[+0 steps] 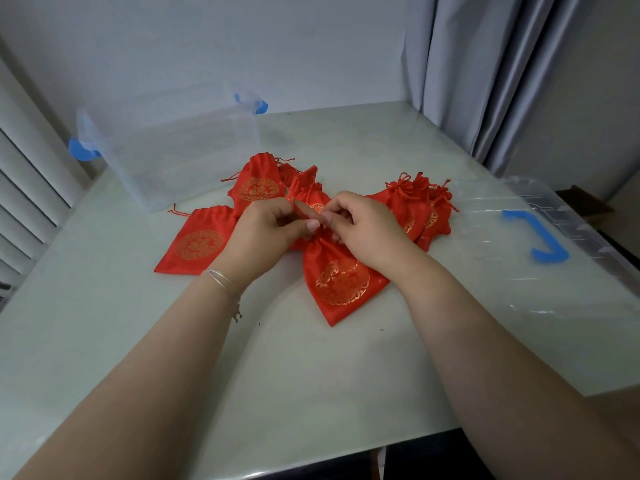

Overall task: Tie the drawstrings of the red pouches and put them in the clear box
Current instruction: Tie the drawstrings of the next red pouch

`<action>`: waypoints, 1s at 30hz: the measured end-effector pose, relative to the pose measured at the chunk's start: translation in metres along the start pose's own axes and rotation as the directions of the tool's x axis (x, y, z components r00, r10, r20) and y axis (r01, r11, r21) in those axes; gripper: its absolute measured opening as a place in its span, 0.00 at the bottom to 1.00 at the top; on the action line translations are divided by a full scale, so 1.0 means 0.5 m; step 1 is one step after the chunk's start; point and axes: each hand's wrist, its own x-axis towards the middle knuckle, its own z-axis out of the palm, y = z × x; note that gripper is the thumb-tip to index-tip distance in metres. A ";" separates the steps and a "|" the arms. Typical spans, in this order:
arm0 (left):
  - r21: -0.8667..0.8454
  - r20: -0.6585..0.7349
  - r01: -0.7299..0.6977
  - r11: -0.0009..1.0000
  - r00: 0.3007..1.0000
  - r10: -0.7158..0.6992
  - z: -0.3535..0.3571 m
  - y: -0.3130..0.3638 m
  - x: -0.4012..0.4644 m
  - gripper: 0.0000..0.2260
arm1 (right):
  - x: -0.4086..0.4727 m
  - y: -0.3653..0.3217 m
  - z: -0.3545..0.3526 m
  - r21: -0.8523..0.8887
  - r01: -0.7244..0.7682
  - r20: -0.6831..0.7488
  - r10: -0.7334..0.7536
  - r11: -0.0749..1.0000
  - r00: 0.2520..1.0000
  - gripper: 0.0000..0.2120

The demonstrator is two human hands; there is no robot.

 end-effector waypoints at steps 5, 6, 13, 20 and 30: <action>-0.150 -0.063 0.145 0.978 0.986 -0.155 0.001 -0.005 0.006 0.03 | -0.002 -0.007 -0.003 0.003 -0.030 -0.031 0.030 1.000 0.999 0.05; -0.178 -0.057 0.184 0.967 0.979 -0.197 -0.001 -0.006 0.006 0.03 | -0.002 -0.007 -0.005 0.011 -0.017 -0.026 0.017 1.000 1.000 0.04; -0.249 -0.034 0.305 0.919 0.946 -0.323 -0.020 -0.019 0.010 0.05 | -0.001 0.000 -0.023 -0.092 0.070 0.207 -0.050 0.993 0.977 0.05; 0.014 0.088 0.059 0.998 0.994 -0.060 -0.004 0.003 -0.003 0.05 | -0.002 0.004 -0.034 -0.008 0.002 0.002 -0.002 1.000 1.000 0.07; 0.297 -0.035 -0.297 0.907 0.946 0.322 0.005 0.000 -0.008 0.10 | 0.001 -0.006 -0.024 0.233 -0.186 0.168 0.149 0.955 0.975 0.06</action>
